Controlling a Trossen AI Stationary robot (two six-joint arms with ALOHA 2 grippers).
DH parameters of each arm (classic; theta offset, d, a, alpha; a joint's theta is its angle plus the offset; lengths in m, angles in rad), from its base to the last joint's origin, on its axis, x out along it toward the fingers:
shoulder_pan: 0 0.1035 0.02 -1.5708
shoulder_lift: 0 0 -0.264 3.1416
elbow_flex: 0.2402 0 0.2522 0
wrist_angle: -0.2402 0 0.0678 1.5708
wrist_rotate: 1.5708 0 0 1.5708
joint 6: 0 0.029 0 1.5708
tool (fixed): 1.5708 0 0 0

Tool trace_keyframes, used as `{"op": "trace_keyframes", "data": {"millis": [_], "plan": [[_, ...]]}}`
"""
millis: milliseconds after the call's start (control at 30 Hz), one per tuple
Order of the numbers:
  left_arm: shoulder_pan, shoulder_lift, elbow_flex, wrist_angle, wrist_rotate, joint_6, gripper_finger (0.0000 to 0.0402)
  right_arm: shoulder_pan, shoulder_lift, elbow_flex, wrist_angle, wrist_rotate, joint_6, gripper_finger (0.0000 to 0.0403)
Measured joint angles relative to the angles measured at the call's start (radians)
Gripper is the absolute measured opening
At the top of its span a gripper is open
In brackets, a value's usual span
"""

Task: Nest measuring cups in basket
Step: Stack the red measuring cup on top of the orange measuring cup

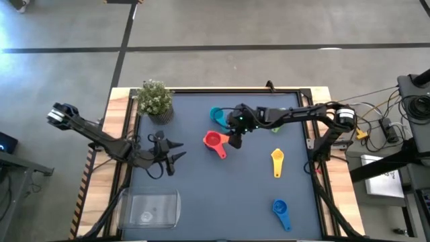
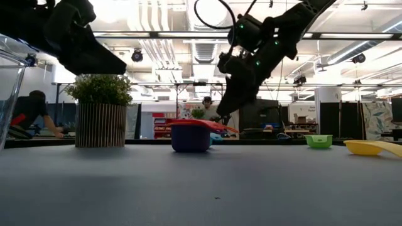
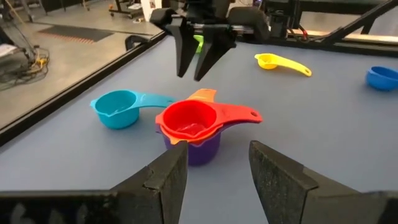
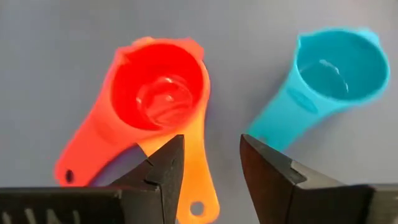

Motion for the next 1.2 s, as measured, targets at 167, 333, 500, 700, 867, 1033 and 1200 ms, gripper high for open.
{"op": "trace_keyframes", "data": {"millis": [167, 333, 500, 700, 867, 1033, 1200], "plan": [[0.029, 0.111, 0.024, 0.044, 0.0, 0.026, 0.0154, 0.0, 0.0, -0.01, 0.001, 0.109, 0.004, 0.0163], [0.056, 0.243, 0.127, 0.046, 0.0, 0.112, 0.0154, -0.002, 0.0, -0.011, 0.02, 0.172, -0.017, 0.016], [0.068, 0.391, 0.236, 0.046, 0.001, 0.217, 0.0154, -0.002, 0.0, -0.018, 0.02, 0.211, -0.025, 0.0148], [0.128, 0.573, 0.337, 0.042, 0.101, 0.231, 0.0154, -0.002, 0.0, -0.059, 0.035, 0.21, -0.028, 0.0135], [0.179, 0.681, 0.419, 0.045, 0.211, 0.247, 0.0153, -0.002, 0.0, -0.113, 0.098, 0.208, -0.019, 0.0122], [0.202, 0.723, 0.453, 0.038, 0.301, 0.258, 0.0138, -0.002, 0.0, -0.166, 0.179, 0.199, -0.012, 0.0108], [0.217, 0.718, 0.438, 0.039, 0.411, 0.236, 0.0106, -0.002, 0.0, -0.189, 0.18, 0.198, -0.006, 0.0093]]}}
